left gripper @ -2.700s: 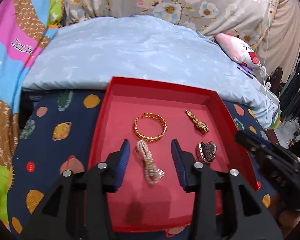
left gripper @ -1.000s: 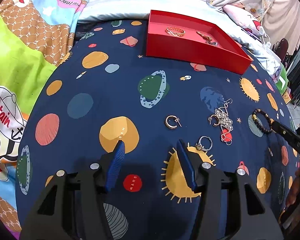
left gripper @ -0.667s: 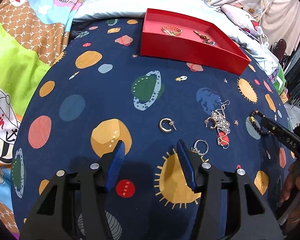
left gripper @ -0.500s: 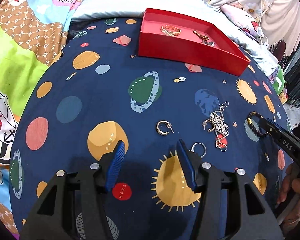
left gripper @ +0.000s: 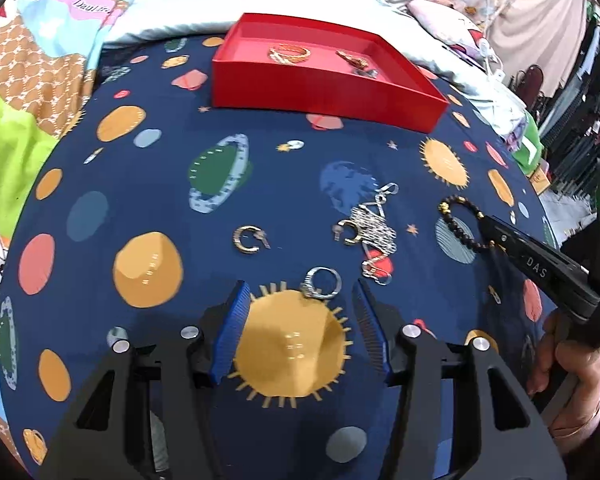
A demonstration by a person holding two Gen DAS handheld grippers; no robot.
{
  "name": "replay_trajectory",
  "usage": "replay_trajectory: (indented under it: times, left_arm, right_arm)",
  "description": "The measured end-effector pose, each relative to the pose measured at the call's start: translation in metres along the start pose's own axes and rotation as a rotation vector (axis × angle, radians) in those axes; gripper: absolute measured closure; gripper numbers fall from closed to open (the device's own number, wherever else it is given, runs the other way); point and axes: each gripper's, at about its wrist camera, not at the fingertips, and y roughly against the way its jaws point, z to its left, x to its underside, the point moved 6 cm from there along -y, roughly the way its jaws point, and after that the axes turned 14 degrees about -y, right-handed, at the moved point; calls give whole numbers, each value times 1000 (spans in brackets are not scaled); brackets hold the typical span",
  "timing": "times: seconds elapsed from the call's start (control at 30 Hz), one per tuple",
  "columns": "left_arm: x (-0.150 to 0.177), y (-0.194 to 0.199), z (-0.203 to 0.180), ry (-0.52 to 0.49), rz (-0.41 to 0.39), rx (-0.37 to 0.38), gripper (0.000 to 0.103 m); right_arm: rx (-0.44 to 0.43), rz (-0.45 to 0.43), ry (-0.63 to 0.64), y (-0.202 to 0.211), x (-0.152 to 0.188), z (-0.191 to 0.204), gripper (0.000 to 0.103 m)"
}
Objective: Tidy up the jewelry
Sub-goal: 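Grasp the silver hoop earring with the left tool while the right tool grasps the bead bracelet, then carry the earring and bead bracelet into the red tray and open both tools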
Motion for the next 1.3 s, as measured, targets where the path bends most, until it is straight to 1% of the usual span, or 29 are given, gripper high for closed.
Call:
replay_trajectory:
  times: [0.03,0.1,0.13,0.27,0.33,0.47,0.6,0.93,0.97,1.03,1.3]
  left_arm:
    - [1,-2,-3,-3,6,13,58]
    - [1,-5,-8,-10,9,37,68]
    - [1,-6,-11,-21,3,32,70]
    - [-1,-9,-15,-46,-14,22,85]
    - [-2,-10,-16,-48,-21,28,89]
    - [-2,-11,-17,-54,-27,23,91]
    - [-3,-11,-15,-40,-23,35,91]
    - [-12,-17,-14,-27,-33,16,90]
    - [-12,-18,-14,-32,-34,11,91]
    - [-12,-18,-14,-37,-35,4,96]
    - [-10,-13,-11,-30,-33,20,97]
  right_arm:
    - [-2,2,-4,0,1,0,96]
    - [-6,6,-7,1,2,0,96]
    - [-8,9,-8,2,3,0,96]
    - [-13,11,-10,2,4,0,96]
    - [-15,12,-13,2,4,0,96]
    - [-21,16,-10,3,5,1,96]
    - [-24,17,-10,3,6,1,95]
    - [-24,18,-11,3,7,2,96]
    - [-24,18,-12,3,7,2,95]
    - [-25,18,-11,3,7,2,95]
    - [-44,22,-22,6,9,4,96]
